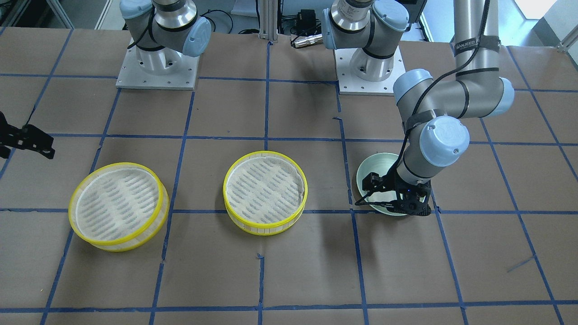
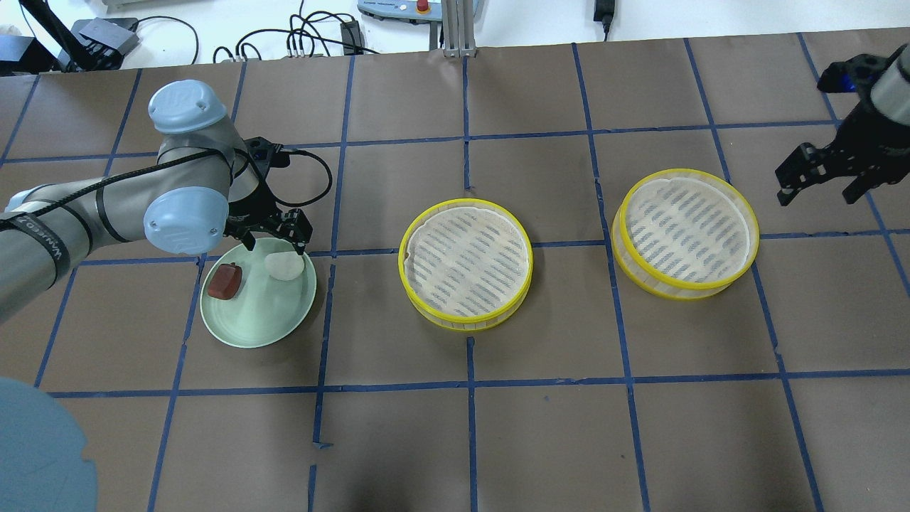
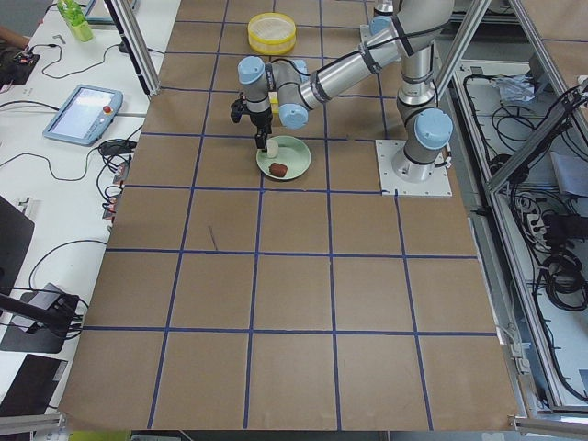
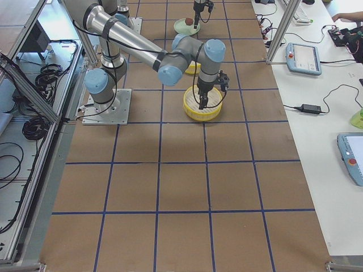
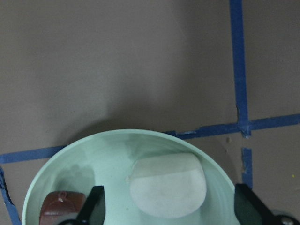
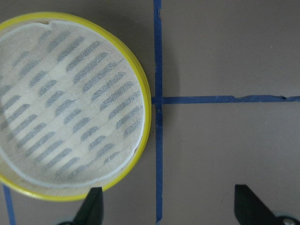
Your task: Stack buns with steamer
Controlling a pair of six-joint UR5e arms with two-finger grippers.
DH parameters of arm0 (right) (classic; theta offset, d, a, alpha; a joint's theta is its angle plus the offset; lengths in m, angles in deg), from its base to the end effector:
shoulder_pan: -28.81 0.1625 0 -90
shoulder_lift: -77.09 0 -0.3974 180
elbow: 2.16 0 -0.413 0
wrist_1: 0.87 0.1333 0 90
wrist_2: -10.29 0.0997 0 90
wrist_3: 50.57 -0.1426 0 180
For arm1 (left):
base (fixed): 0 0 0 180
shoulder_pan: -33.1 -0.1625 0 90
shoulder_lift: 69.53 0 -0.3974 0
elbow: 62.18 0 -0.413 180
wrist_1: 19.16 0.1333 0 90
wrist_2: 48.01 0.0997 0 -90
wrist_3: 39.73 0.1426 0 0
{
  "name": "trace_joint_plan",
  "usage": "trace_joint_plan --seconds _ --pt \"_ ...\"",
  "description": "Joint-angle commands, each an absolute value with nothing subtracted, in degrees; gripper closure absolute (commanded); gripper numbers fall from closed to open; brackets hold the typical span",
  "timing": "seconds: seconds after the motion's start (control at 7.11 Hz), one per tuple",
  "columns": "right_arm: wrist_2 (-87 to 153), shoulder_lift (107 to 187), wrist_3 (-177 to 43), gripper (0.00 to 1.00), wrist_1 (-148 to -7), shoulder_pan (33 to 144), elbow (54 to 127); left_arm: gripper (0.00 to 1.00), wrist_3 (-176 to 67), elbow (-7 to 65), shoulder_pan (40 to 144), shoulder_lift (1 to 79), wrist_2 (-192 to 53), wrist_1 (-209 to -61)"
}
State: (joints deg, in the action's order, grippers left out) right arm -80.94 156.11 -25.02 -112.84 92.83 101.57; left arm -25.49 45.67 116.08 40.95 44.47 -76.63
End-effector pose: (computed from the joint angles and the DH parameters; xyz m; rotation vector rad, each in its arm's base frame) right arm -0.1211 -0.5458 0.2328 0.0110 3.1390 0.0823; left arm -0.0592 -0.5592 0.1268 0.1994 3.1069 0.1674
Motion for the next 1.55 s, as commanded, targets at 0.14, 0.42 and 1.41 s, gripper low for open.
trace_joint_plan --seconds 0.14,0.42,1.41 --pt "-78.13 149.62 -24.99 0.09 -127.42 92.88 108.14 0.98 -27.15 48.29 116.07 41.48 44.63 -75.58" --pt "-78.04 147.85 -24.99 0.27 -128.04 92.88 108.23 0.98 -33.28 44.64 117.90 35.54 43.93 -77.93" --pt "-78.39 149.06 -25.34 0.93 -126.82 92.71 106.22 0.01 -72.24 32.65 141.73 40.06 36.10 -79.80"
